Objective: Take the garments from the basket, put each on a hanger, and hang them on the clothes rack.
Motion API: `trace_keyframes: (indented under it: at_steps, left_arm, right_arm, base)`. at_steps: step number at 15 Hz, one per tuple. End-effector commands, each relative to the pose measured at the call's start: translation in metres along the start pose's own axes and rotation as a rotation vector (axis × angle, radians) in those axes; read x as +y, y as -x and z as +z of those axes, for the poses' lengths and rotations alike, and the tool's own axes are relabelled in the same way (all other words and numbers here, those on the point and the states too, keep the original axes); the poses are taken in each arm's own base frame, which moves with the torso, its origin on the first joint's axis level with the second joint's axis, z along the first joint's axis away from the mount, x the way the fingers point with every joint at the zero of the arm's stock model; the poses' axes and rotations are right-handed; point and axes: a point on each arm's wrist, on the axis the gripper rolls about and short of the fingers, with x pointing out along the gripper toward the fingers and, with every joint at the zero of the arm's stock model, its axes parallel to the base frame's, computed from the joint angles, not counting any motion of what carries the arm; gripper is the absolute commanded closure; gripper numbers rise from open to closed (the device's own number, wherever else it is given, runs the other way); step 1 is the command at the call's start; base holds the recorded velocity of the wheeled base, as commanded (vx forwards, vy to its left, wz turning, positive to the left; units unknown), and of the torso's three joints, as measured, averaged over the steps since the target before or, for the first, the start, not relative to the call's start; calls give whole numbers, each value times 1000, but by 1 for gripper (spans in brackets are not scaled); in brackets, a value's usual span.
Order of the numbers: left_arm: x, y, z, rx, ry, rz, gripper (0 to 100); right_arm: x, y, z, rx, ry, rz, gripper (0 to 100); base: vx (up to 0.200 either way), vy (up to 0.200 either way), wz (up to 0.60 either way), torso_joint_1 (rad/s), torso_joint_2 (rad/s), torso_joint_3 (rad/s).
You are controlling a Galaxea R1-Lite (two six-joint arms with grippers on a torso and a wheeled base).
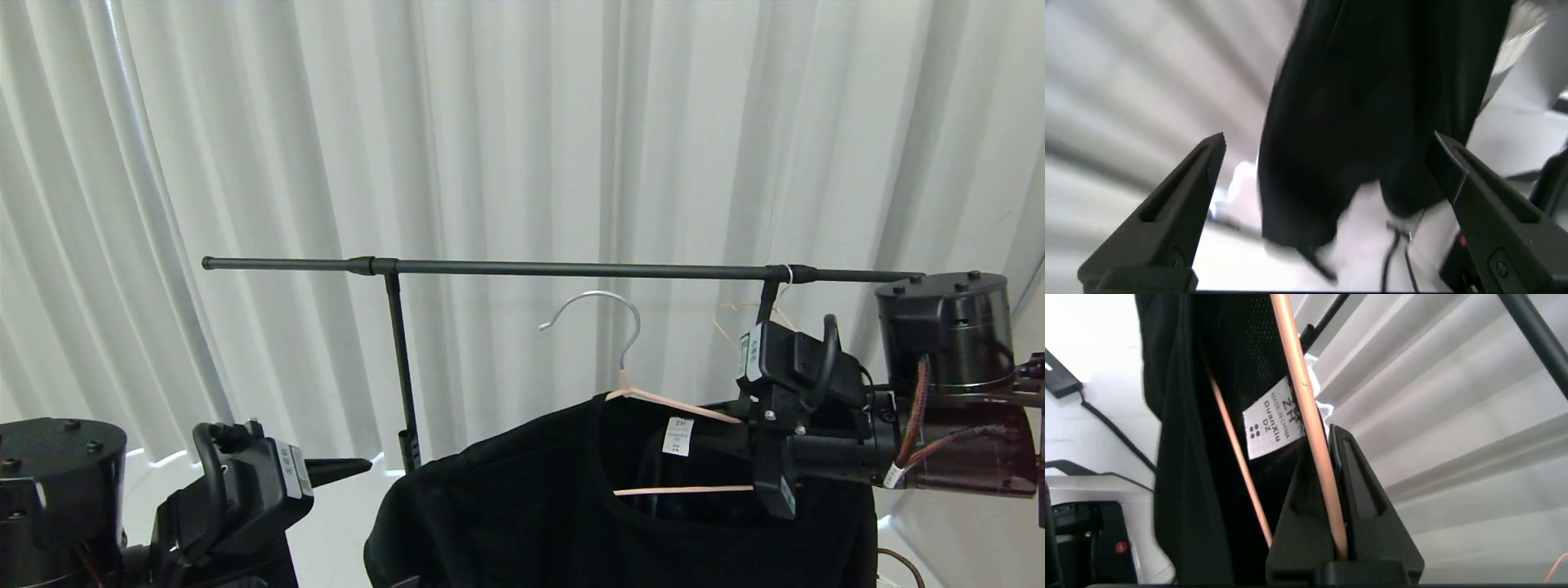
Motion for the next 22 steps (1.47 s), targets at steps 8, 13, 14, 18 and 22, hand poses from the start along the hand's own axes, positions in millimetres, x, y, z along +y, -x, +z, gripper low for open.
trace_keyframes:
  at_steps: [8,13,14,18,22]
  left_arm:
    - [8,-5,-22,99,192,39,100]
    - [14,-11,-24,127,210,46,100]
    - [17,-12,-26,153,221,81,100]
    - [36,-7,-44,282,299,293,100]
    - [37,-1,-40,255,293,320,100]
  right_arm:
    - [8,6,9,-35,28,15,100]
    - [10,10,12,-48,32,15,100]
    - [9,11,12,-48,27,10,100]
    - [2,15,10,-33,-24,-53,100]
    - [-3,18,8,-28,-48,-79,100]
  base:
    - [0,0,0,0,0,0]
    - [0,0,0,0,0,0]
    - [0,0,0,0,0,0]
    - [0,0,0,0,0,0]
    - [0,0,0,0,0,0]
